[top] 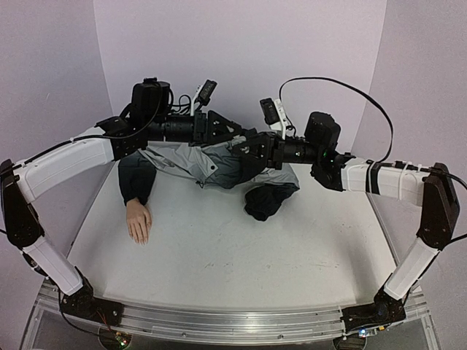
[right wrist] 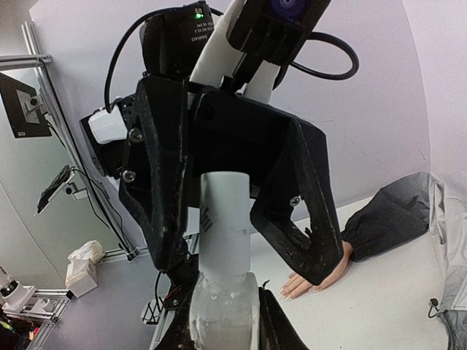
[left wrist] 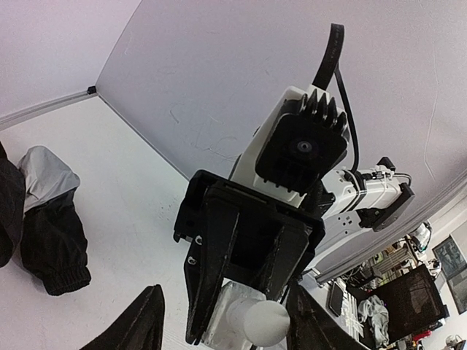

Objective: Paint the nails

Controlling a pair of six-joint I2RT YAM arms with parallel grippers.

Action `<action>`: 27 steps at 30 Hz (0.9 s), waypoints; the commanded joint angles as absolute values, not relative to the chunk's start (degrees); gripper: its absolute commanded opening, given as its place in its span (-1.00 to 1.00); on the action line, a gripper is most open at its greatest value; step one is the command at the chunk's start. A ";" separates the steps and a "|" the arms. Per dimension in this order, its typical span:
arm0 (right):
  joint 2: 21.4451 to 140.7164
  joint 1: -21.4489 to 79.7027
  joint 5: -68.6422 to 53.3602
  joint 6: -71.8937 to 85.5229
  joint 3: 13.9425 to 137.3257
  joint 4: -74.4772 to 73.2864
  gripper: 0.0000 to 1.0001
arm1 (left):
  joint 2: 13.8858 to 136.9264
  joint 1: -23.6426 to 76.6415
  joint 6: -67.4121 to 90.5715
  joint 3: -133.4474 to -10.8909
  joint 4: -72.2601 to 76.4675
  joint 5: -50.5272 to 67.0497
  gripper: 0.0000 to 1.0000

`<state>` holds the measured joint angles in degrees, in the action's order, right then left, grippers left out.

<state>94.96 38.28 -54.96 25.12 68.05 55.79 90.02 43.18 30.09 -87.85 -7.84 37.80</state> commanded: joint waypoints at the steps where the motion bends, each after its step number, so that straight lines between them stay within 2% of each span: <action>1: 94.44 38.32 -56.31 24.35 67.99 60.11 -1.00 | 89.91 43.15 30.06 -91.32 -4.71 37.93 0.12; 10: 93.72 38.32 -52.57 20.90 68.12 56.51 -1.00 | 90.14 43.15 30.06 -90.37 -4.75 36.08 -0.45; 14: 92.57 38.87 -46.40 17.06 68.32 52.54 -1.00 | 90.18 43.15 29.81 -89.97 -4.82 35.50 -0.61; 19: 90.58 41.92 -25.81 10.83 69.04 45.44 -1.00 | 90.53 43.23 29.59 -89.74 -5.91 34.60 -0.76; 25: 89.32 52.93 11.95 0.67 71.15 43.37 -1.00 | 90.67 43.88 26.99 -90.48 -10.18 31.93 -0.84; 27: 89.66 53.73 12.87 0.45 71.93 43.78 -1.00 | 90.79 44.23 26.01 -91.29 -11.94 31.25 -0.84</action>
